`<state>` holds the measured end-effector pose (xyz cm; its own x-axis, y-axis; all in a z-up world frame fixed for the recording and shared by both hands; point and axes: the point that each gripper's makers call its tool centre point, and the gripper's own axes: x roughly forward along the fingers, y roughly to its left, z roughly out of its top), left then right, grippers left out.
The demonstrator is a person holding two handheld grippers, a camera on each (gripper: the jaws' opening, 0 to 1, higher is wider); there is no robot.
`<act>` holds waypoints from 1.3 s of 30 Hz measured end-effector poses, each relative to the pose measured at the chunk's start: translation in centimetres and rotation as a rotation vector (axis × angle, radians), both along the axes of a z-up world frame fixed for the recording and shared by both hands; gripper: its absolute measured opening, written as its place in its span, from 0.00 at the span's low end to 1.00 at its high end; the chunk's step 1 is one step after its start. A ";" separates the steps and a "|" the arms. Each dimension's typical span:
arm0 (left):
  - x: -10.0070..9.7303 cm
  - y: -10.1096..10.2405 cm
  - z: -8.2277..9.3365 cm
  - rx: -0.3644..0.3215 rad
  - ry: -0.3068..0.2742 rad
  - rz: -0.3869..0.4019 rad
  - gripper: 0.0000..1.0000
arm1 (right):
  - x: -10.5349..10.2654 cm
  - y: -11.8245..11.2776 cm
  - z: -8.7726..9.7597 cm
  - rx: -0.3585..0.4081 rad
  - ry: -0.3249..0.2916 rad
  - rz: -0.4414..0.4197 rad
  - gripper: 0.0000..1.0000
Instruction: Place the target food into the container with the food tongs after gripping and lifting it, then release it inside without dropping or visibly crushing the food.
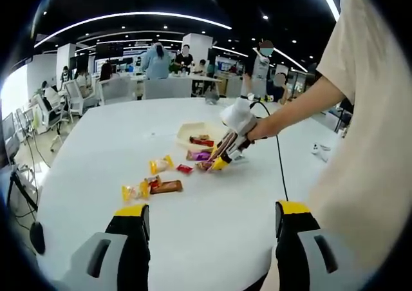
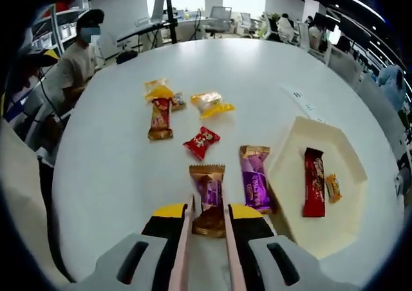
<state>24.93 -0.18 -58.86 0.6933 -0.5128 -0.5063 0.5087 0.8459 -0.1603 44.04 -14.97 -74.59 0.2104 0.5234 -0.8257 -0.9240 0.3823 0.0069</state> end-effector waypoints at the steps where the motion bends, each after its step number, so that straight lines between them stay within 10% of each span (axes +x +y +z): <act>1: 0.0 0.0 0.0 0.000 0.000 0.000 0.80 | 0.0 0.0 0.0 0.000 0.001 0.000 0.23; 39: -0.4 -0.1 0.1 -0.001 -0.005 0.005 0.79 | -1.0 0.3 1.2 0.001 0.019 0.001 0.20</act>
